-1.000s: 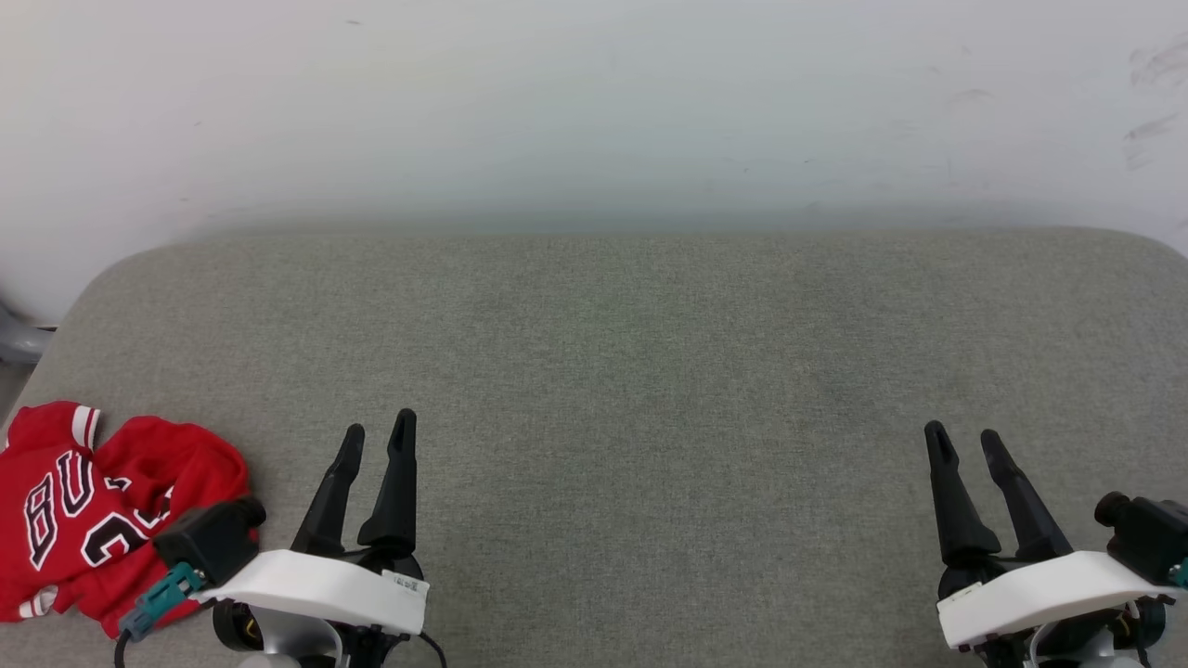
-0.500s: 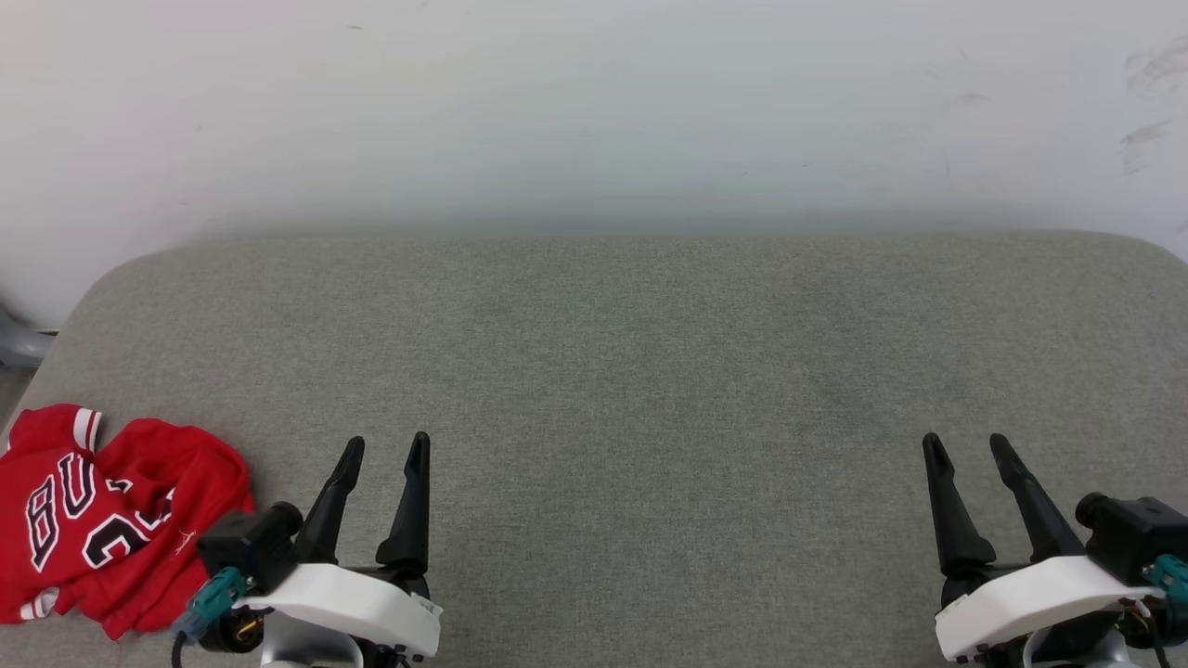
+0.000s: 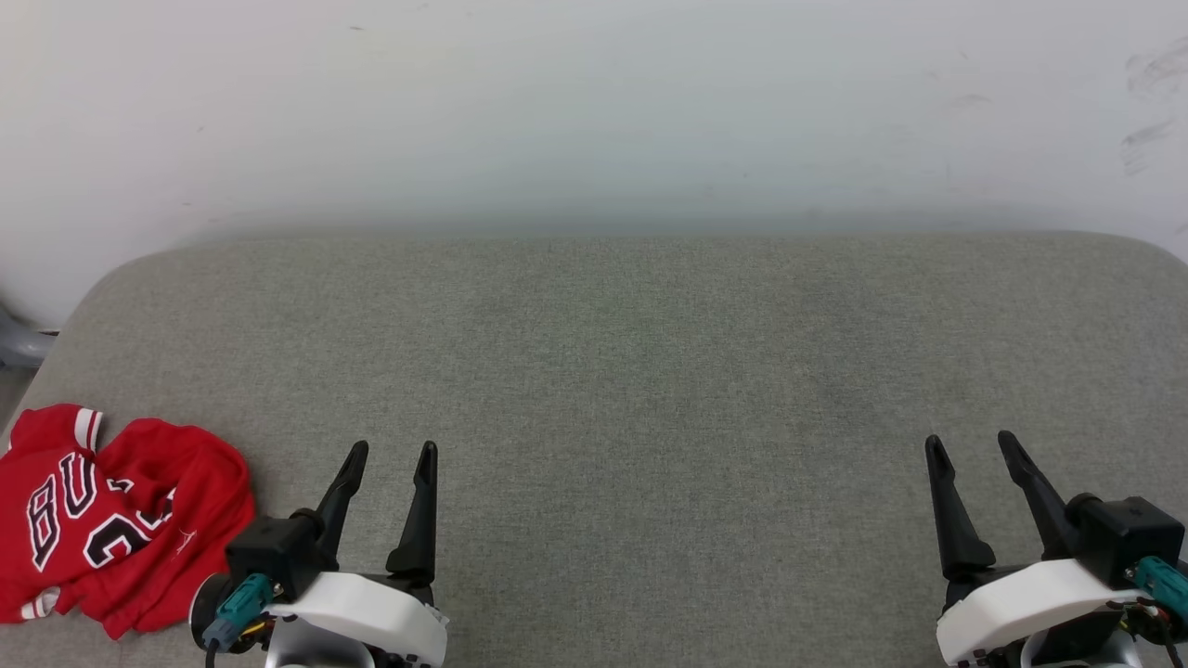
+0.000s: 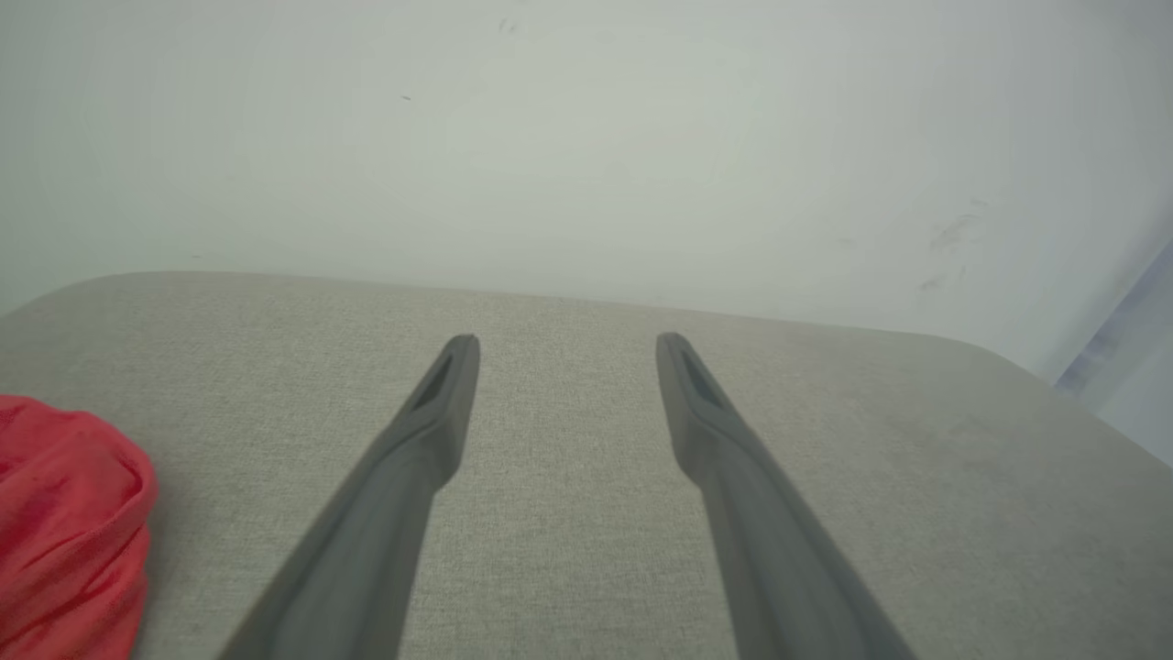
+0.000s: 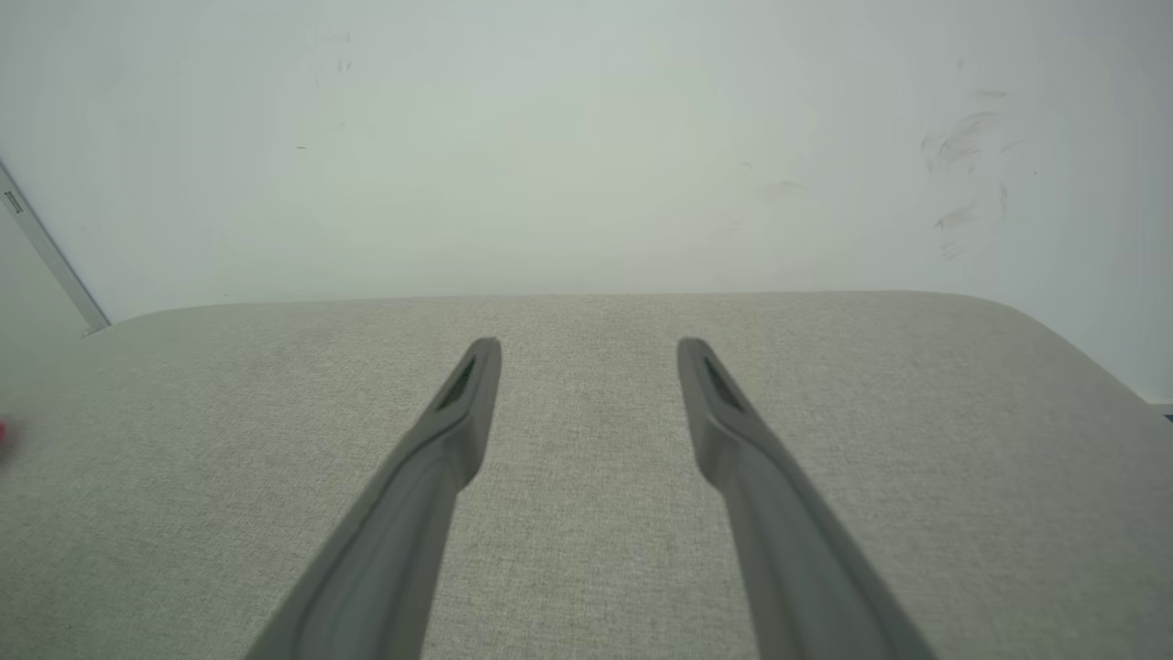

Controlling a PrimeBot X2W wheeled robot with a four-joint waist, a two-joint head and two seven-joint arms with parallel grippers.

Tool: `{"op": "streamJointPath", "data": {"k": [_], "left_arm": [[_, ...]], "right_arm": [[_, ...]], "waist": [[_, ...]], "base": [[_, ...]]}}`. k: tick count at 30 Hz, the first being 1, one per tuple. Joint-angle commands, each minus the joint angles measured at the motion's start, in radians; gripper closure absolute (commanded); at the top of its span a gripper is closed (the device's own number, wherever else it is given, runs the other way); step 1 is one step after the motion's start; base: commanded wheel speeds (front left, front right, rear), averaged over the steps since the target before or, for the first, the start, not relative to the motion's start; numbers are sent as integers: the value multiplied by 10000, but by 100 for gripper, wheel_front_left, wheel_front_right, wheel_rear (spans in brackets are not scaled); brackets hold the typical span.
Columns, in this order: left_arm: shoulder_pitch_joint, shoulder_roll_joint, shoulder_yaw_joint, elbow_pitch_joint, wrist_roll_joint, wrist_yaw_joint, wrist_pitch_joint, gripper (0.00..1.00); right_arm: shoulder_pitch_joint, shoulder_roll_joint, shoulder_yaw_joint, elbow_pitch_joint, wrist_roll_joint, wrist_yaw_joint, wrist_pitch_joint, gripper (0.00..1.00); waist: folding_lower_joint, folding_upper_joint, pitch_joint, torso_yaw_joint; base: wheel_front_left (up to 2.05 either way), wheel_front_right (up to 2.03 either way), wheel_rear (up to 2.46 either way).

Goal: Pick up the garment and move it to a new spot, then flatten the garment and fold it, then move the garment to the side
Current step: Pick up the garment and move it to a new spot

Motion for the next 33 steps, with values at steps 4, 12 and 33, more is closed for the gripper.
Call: {"op": "streamJointPath", "data": {"k": [4,12,33], "left_arm": [[46,4,-13,6,430,10,-171,0],[67,-66,8,129,845,-88,-329,0],[-94,-246,473,402,1559,-248,-682,0]], "right_arm": [[68,23,-10,-169,-336,0,6,0],[154,25,-90,-211,-690,0,-120,0],[123,26,96,-331,-1635,-1,-401,0]], "waist": [[0,0,-6,11],[0,0,-25,60],[0,0,-20,1219]], "base": [[0,0,0],[0,0,0],[0,0,0]]}}
